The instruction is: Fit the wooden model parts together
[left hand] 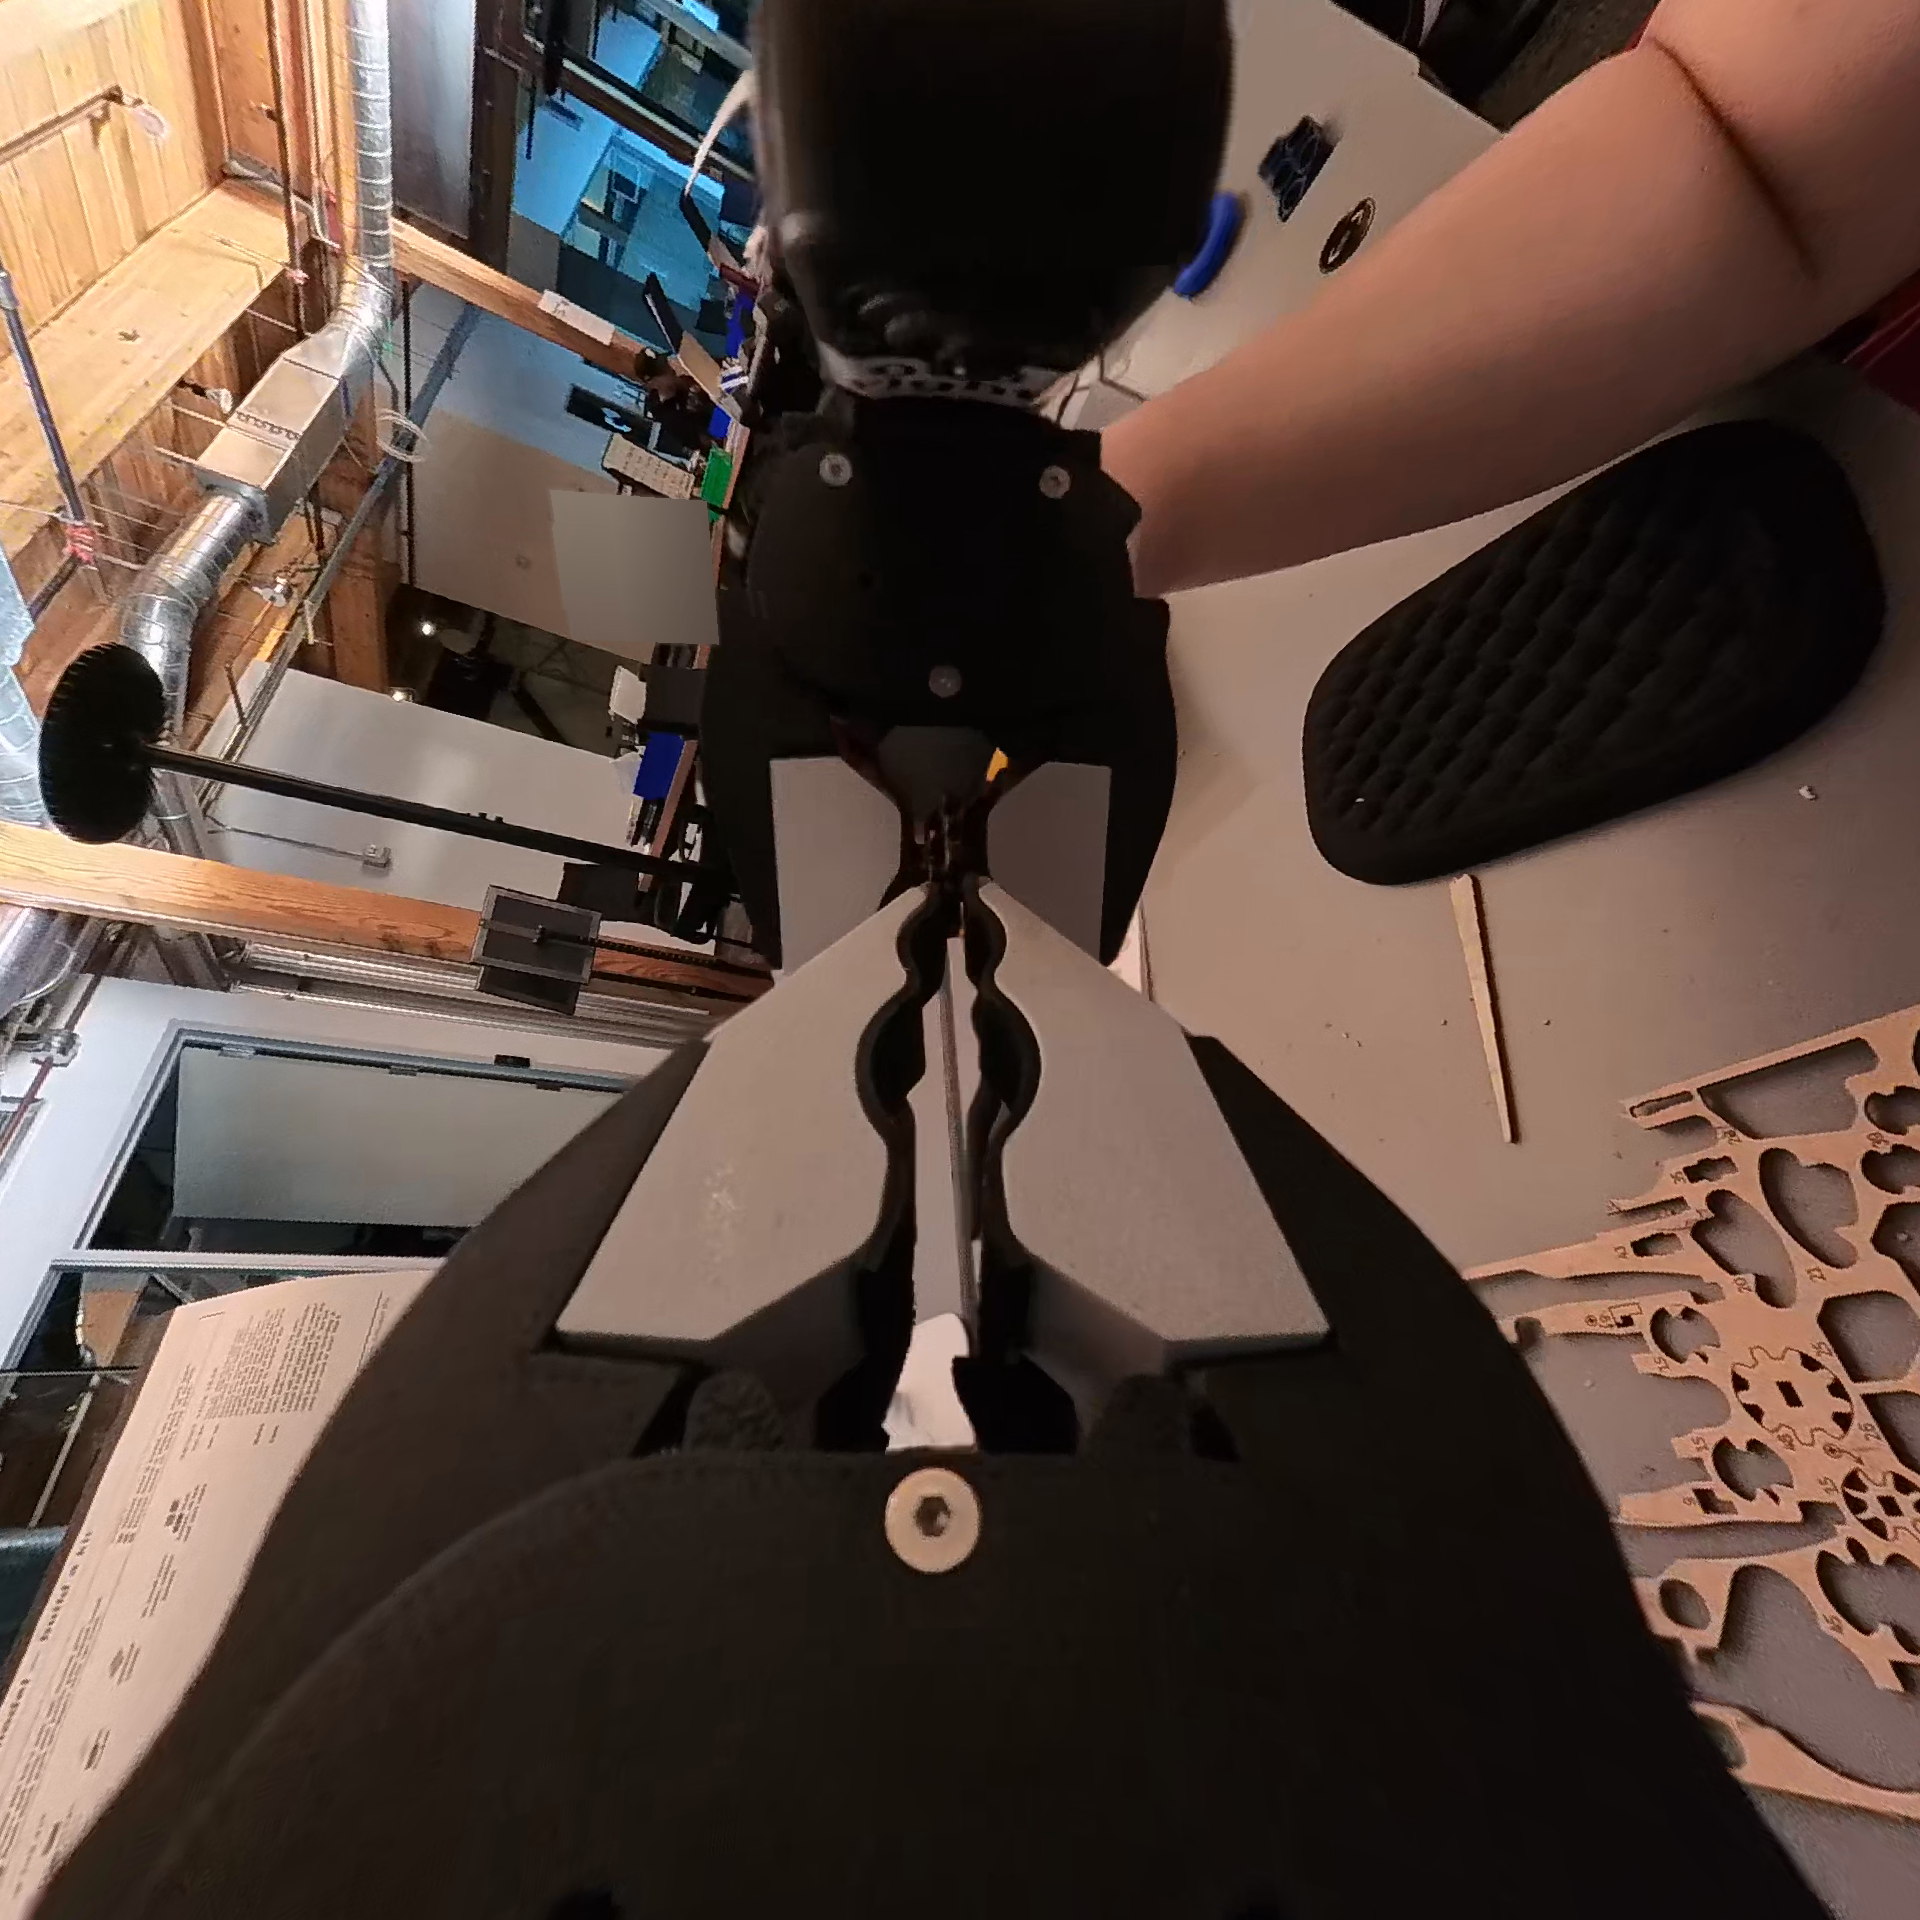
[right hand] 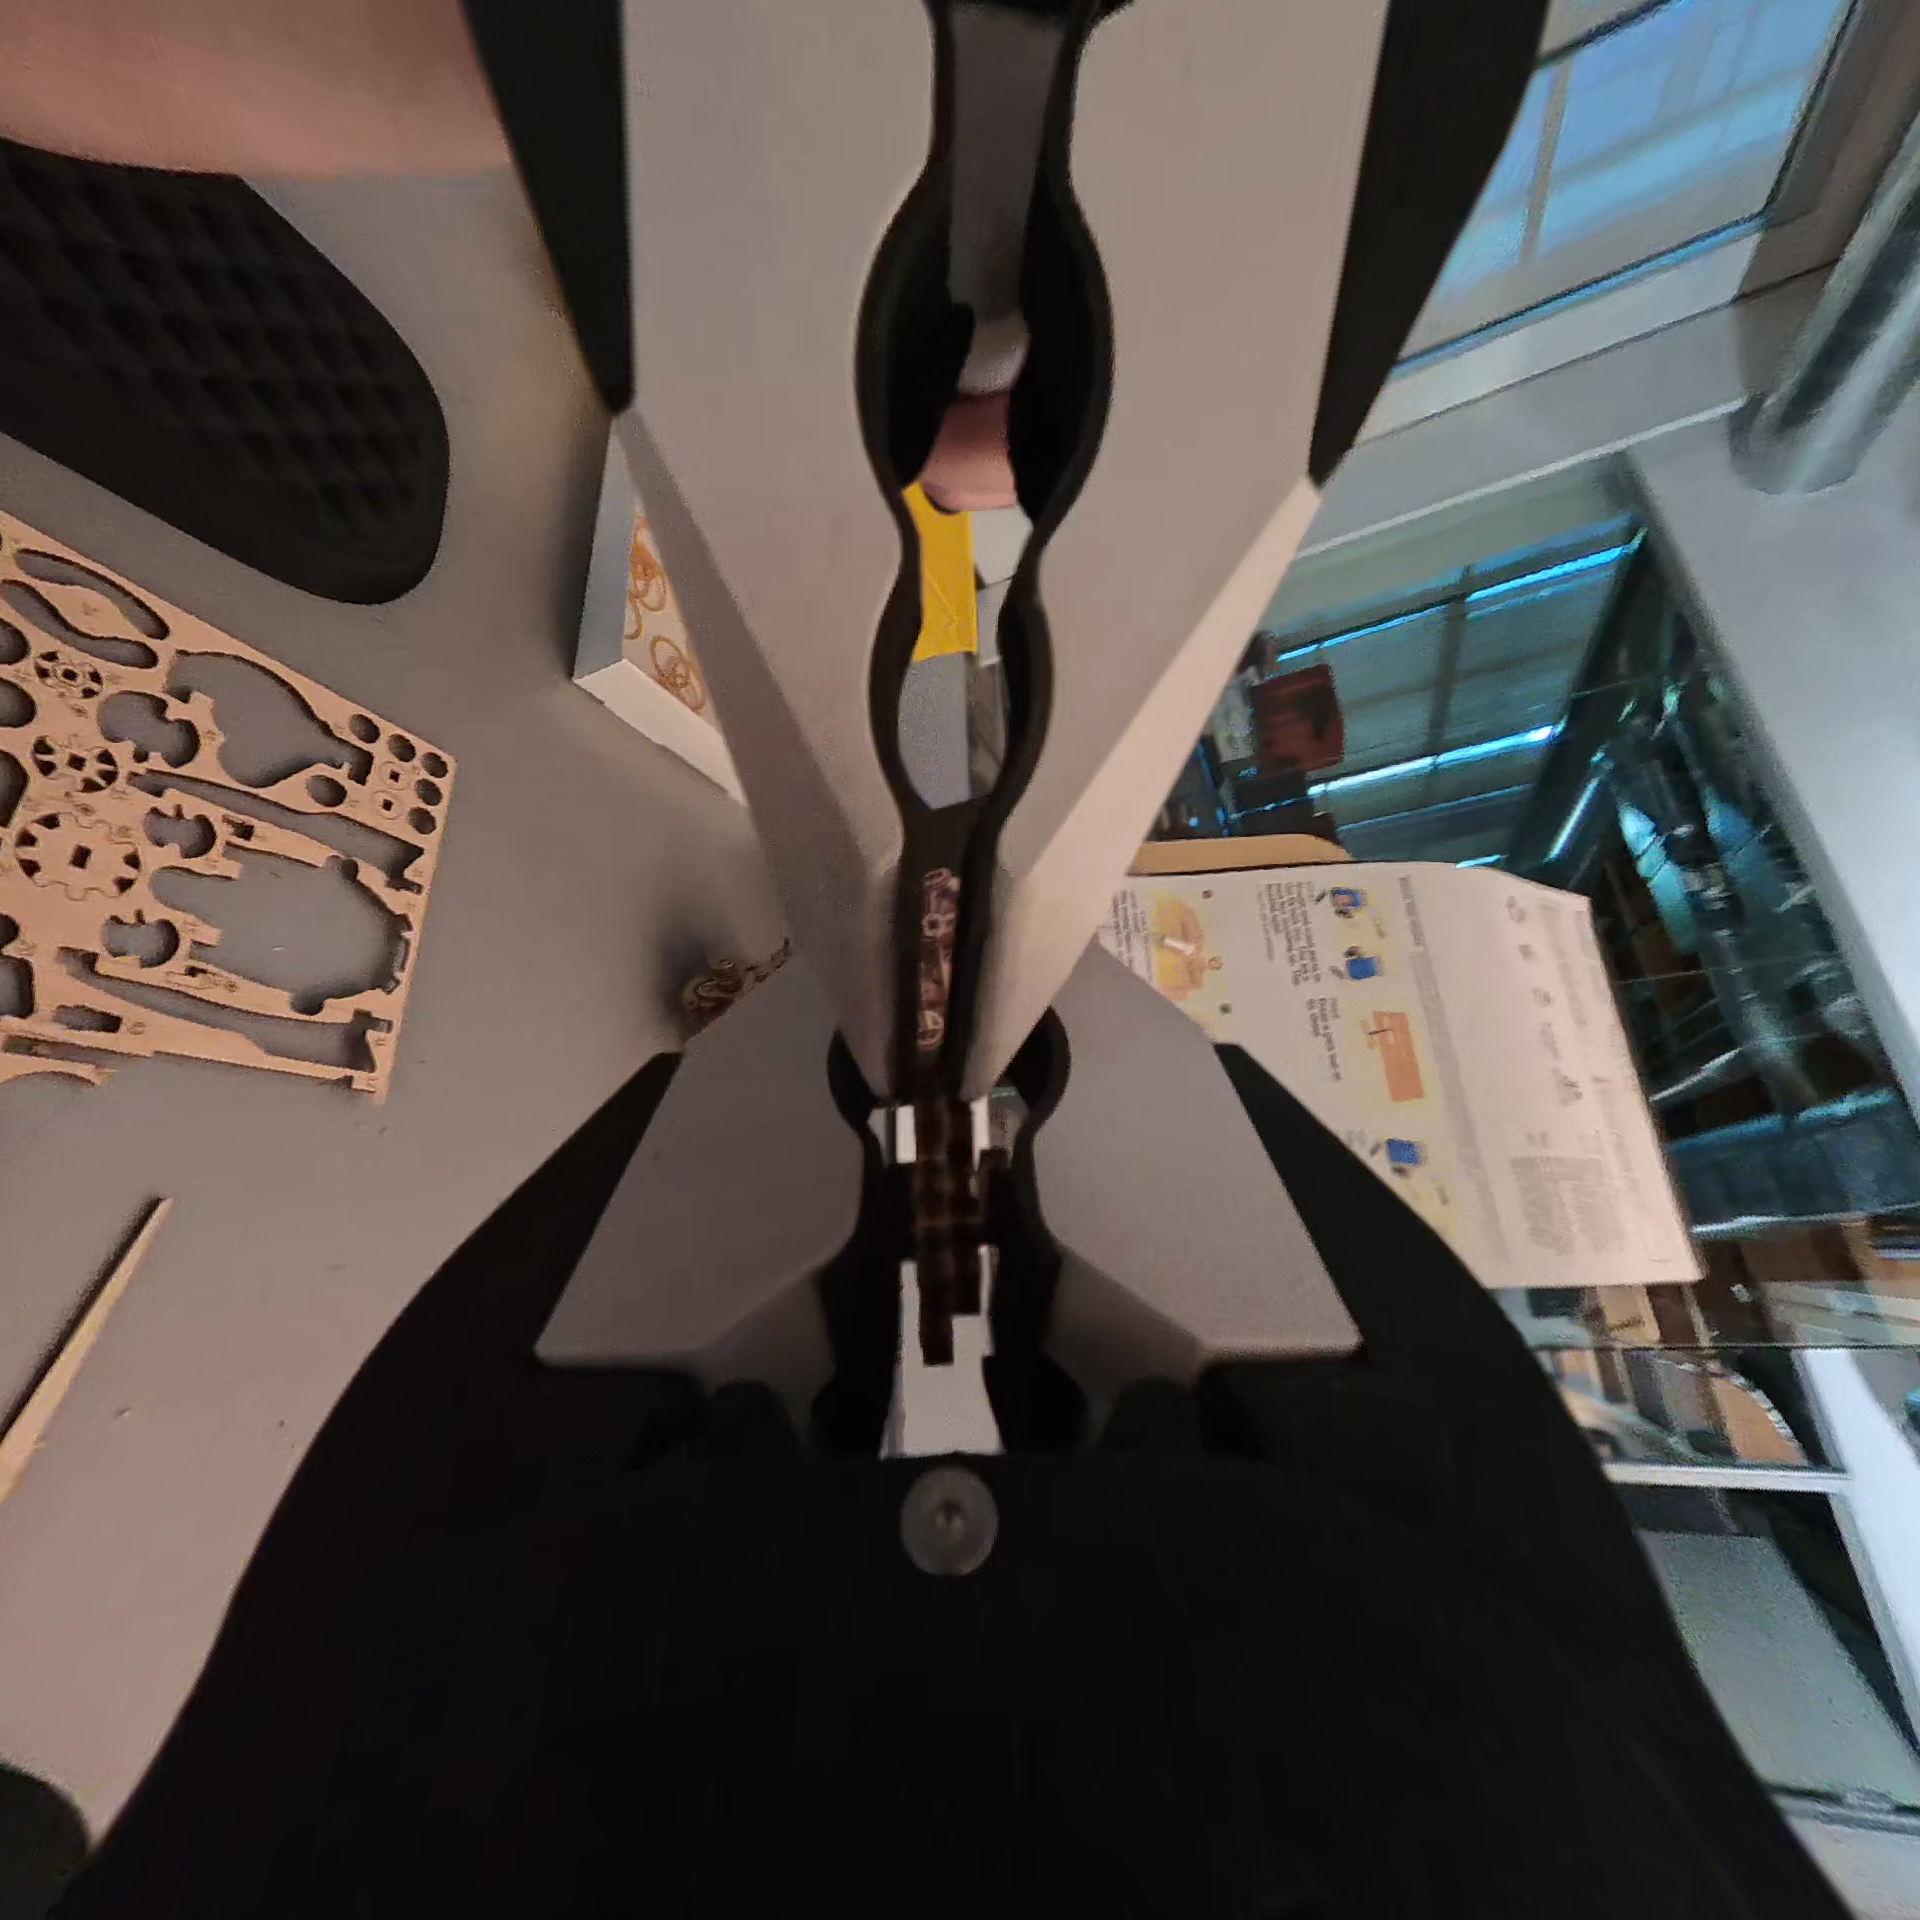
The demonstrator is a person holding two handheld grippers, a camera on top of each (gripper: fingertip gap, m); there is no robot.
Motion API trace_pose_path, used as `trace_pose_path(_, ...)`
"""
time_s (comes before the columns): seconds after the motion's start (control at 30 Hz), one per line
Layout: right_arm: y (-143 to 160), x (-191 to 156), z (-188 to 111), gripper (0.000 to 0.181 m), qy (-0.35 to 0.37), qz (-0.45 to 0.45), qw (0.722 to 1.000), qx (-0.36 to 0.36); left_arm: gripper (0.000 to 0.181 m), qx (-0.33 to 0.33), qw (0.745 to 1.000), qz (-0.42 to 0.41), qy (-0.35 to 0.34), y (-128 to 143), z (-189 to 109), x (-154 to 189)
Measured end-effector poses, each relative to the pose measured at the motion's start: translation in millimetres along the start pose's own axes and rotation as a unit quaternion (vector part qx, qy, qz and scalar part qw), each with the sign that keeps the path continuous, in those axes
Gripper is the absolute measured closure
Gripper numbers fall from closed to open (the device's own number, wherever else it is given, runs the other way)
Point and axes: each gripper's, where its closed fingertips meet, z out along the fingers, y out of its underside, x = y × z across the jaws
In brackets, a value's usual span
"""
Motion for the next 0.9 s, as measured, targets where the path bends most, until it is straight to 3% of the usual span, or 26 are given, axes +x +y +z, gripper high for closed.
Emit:
trace_pose_path(0.13, -1, 5, 1, 0.159, 0.025, -0.012, 1.0, 0.006, 0.181, 0.002, 1.0, -0.001, -0.003, 0, 1, -1)
trace_pose_path(0.17, 0, 5, 1, 0.169, 0.021, -0.004, 1.0, 0.001, 0.181, 0.002, 1.0, 0.0, -0.004, 0, 1, -1)
trace_pose_path(0.33, -6, 6, 1, 0.167, 0.013, 0.034, 0.999, 0.025, 0.181, 0.008, 1.0, -0.002, -0.011, -2, -1, -4)
trace_pose_path(0.4, -7, 12, -1, 0.118, 0.021, 0.057, 0.998, 0.036, 0.181, 0.012, 1.0, -0.012, -0.014, -1, -2, -7)
trace_pose_path(0.43, -7, 8, -4, 0.117, -0.001, 0.064, 0.997, 0.039, 0.181, 0.018, 0.999, -0.021, -0.02, 0, -4, -11)
trace_pose_path(0.5, -12, 12, -16, 0.131, 0.002, 0.059, 0.995, 0.077, 0.181, 0.048, 0.996, -0.066, -0.024, -4, -8, -19)
trace_pose_path(0.57, -14, 30, -29, 0.132, 0.035, 0.073, 0.991, 0.104, 0.181, 0.088, 0.989, -0.113, -0.021, -11, -13, -26)
trace_pose_path(0.73, -28, 37, -60, 0.146, 0.011, 0.108, 0.978, 0.176, 0.181, 0.146, 0.974, -0.172, 0.0, -19, -19, -31)
trace_pose_path(0.83, -38, 28, -67, 0.154, -0.034, 0.126, 0.971, 0.199, 0.181, 0.165, 0.97, -0.179, 0.013, -23, -19, -29)
trace_pose_path(0.9, -38, 22, -67, 0.158, -0.047, 0.114, 0.975, 0.187, 0.181, 0.153, 0.978, -0.142, 0.008, -21, -18, -24)
